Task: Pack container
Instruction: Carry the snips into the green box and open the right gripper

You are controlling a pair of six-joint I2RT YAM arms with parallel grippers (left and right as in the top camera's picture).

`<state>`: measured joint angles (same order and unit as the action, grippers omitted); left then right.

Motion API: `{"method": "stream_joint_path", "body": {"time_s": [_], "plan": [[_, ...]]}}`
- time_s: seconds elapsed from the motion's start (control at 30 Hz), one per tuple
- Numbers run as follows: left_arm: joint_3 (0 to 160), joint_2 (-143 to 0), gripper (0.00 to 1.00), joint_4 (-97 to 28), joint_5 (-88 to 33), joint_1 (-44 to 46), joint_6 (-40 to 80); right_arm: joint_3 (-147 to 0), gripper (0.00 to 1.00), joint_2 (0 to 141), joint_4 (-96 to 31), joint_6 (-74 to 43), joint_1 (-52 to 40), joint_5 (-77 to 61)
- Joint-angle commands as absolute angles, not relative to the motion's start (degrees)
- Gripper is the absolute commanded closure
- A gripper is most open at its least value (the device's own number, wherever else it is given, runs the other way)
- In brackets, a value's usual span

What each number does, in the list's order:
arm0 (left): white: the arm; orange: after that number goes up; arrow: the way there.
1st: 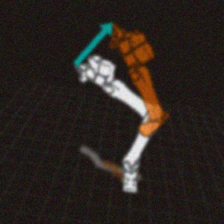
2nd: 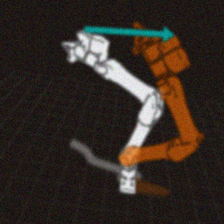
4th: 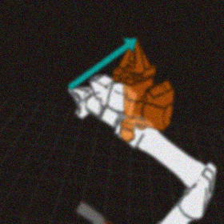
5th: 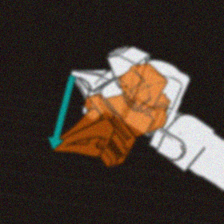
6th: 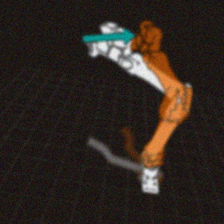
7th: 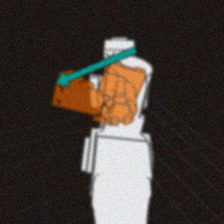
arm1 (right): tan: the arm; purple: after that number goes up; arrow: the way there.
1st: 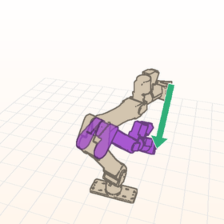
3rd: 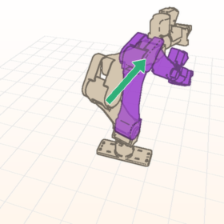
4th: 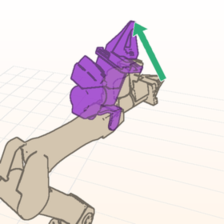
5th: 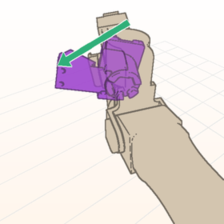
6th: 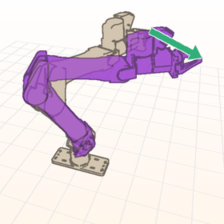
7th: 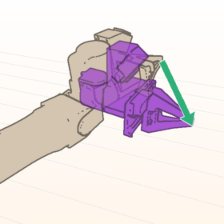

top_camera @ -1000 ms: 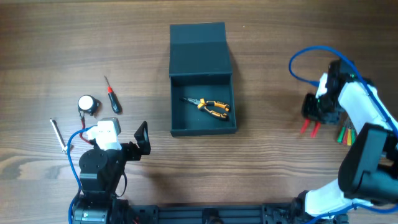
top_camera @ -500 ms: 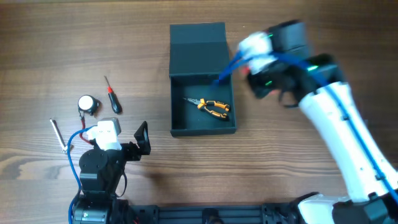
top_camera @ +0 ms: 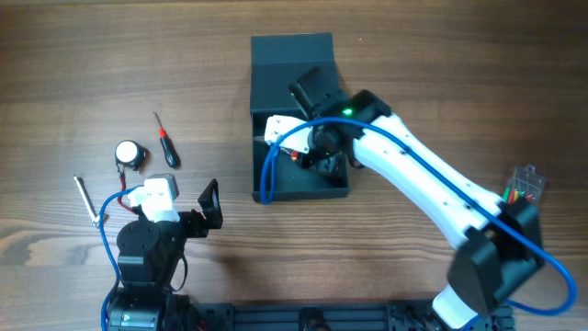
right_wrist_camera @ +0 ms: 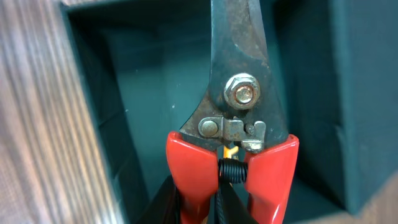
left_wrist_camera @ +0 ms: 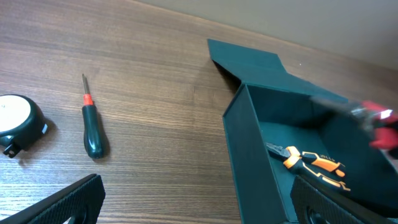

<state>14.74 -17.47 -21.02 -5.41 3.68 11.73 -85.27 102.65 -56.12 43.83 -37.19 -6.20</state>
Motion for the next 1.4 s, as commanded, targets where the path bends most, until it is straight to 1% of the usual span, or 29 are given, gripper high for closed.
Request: {"method": "stream_joint_path", "body": {"time_s": [0.0,0.4,0.67,0.77,0.93,1.07,1.37], "plan": [[15.9,-17.6,0.00,-20.9,-5.1,3.4,12.5,-85.8,0.96,105.7,-53.5,45.3,-37.1,-6.5],[15.9,-17.6,0.00,-20.9,-5.1,3.4,12.5,-85.8,0.96,113.9,-49.4,46.7,-35.2,-6.5],[15.9,-17.6,0.00,-20.9,-5.1,3.4,12.5,-85.8,0.96,114.2,-44.5,48.8,-32.1,-6.5],[15.9,-17.6,0.00,-20.9,-5.1,3.4,12.5,-85.8,0.96,114.2,-44.3,51.0,-31.9,-6.5],[15.9,-17.6,0.00,-20.9,-5.1,3.4,12.5,-85.8,0.96,114.2,-43.2,51.4,-31.9,-6.6],[15.9,-17.6,0.00,-20.9,-5.1,3.4,12.5,-85.8,0.96,114.2,-44.1,55.5,-31.9,-9.2],[15.9,-17.6,0.00,-20.9,-5.1,3.4,12.5,-85.5,0.96,115.1,-45.7,55.5,-31.9,-9.6]]}}
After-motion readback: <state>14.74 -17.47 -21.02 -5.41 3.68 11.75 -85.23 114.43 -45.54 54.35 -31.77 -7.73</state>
